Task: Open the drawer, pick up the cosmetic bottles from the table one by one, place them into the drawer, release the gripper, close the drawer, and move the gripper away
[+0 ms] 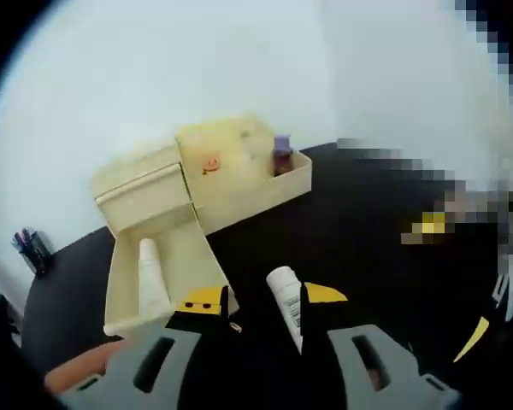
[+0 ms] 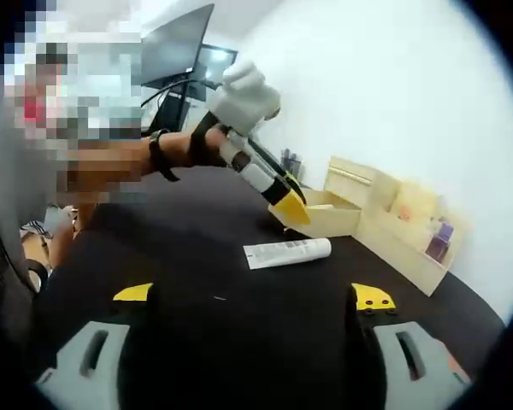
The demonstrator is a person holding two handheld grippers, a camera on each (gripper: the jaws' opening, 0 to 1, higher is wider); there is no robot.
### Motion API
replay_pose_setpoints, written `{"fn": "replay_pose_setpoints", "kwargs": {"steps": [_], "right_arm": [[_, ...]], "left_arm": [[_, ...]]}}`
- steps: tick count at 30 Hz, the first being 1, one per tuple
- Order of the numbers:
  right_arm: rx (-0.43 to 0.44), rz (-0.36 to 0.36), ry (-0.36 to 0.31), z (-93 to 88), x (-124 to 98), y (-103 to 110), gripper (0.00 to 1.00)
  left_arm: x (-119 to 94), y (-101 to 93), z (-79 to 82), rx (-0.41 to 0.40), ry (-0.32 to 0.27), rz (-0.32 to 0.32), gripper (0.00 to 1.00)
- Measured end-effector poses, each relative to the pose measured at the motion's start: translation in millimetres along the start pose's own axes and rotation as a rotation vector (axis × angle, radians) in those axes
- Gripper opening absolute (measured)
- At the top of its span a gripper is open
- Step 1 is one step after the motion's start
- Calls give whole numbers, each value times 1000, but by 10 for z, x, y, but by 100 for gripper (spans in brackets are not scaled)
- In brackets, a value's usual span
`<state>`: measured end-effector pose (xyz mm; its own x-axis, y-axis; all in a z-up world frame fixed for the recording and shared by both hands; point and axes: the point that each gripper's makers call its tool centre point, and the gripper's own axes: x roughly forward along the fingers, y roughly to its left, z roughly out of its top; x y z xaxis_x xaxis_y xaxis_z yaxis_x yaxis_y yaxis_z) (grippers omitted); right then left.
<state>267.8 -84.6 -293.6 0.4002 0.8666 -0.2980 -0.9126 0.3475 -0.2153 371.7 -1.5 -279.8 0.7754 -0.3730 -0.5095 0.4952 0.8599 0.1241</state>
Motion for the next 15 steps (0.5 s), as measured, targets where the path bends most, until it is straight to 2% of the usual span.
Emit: {"fn": "replay_pose_setpoints", "kwargs": {"steps": [8,15], "right_arm": [[-1,-1,3,-2,2,-12,85],[-4,-1,5,-5,0,-20,84]], "left_arm": [[-45,-47,24,5,-27,-15,29],[-35,-115,2,6,-21,-28,29]]}}
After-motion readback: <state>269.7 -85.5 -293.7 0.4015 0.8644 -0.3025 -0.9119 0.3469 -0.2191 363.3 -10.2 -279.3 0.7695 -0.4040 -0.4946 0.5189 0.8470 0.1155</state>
